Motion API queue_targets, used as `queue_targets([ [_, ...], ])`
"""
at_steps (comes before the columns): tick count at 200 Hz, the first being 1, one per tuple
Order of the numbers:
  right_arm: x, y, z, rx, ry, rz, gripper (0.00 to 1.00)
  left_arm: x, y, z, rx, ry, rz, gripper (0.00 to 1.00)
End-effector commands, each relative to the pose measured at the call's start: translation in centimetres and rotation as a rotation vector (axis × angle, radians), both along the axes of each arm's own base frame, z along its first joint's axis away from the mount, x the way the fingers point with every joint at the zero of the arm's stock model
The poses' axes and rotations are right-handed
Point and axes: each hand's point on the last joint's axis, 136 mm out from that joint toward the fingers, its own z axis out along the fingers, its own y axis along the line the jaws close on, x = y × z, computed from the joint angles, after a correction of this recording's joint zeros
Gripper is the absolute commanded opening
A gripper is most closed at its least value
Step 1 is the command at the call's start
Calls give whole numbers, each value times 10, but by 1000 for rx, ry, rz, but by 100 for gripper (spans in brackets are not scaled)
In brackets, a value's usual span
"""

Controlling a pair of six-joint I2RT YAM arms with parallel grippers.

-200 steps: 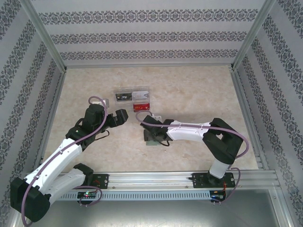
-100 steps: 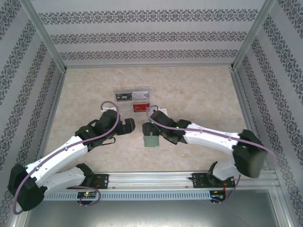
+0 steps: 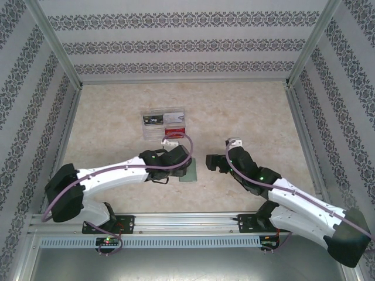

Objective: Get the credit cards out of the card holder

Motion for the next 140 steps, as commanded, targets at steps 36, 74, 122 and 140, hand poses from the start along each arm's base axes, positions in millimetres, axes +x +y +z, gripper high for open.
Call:
queue_targets([
  [36,1,-6,2,90,-21,-11,98,6,-23,-27,138,64,-22,48],
  [74,0,-5,-3,88,-1,-6,98,11,-31,-46,203,108,-27,41],
  [122,1,-6,-5,88,3,-15,98,12,-29,-63,232,148,-24,40],
  [140,1,-7,-6,88,5,-21,98,12,-28,-68,242,159,-24,41],
])
